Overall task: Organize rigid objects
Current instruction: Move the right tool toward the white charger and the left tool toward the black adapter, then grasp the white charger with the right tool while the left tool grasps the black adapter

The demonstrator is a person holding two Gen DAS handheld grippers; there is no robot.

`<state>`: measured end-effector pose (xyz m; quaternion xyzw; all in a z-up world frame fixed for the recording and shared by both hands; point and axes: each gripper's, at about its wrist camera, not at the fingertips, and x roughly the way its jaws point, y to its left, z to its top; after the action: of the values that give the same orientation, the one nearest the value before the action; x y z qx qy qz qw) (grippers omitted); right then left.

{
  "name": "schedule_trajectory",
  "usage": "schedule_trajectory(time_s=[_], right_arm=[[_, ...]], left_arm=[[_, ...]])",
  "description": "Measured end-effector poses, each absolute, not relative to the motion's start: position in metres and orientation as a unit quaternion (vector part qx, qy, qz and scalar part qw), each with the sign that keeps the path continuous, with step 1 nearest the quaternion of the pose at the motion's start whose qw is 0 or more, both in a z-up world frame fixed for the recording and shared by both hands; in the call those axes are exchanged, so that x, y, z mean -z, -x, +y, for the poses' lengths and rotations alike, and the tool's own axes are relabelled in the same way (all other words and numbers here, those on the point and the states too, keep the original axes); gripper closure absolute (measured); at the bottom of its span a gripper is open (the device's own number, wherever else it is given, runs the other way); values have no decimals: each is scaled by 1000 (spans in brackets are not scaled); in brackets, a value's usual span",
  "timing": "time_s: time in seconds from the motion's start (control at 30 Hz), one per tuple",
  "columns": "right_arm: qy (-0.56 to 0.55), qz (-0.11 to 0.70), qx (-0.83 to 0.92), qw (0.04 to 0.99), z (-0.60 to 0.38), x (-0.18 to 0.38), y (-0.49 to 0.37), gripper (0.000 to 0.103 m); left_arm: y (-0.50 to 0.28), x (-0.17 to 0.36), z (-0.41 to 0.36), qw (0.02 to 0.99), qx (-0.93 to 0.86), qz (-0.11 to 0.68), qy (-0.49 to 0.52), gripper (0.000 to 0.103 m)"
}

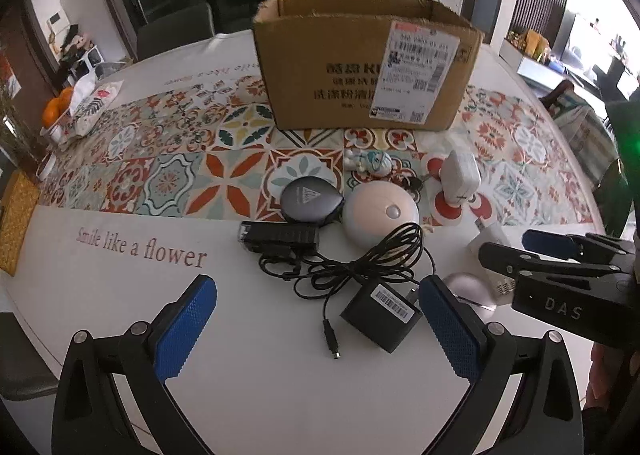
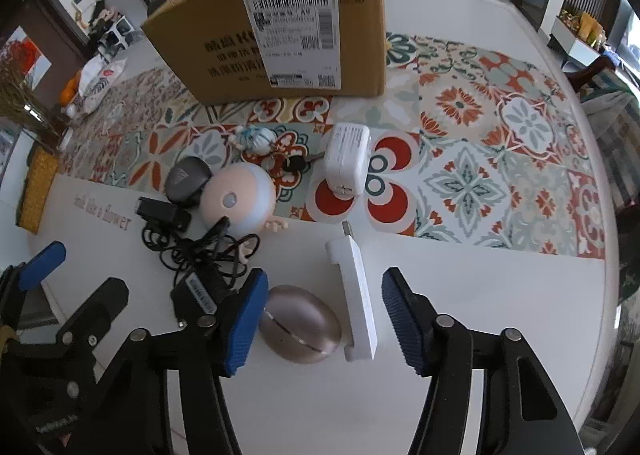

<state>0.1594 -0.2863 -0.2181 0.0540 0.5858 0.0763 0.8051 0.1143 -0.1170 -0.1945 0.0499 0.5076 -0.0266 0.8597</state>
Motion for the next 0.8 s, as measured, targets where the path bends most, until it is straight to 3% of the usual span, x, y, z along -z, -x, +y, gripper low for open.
schedule_trajectory(time_s=[0.53, 0.8], right_arm=[[-48, 599, -77, 795, -287, 258, -184, 75], [-54, 601, -66, 795, -292, 266, -184, 84]], left_arm=[[-121, 227, -131, 848, 32, 524, -67, 0], [-121, 232, -135, 846, 44, 527, -74, 0]])
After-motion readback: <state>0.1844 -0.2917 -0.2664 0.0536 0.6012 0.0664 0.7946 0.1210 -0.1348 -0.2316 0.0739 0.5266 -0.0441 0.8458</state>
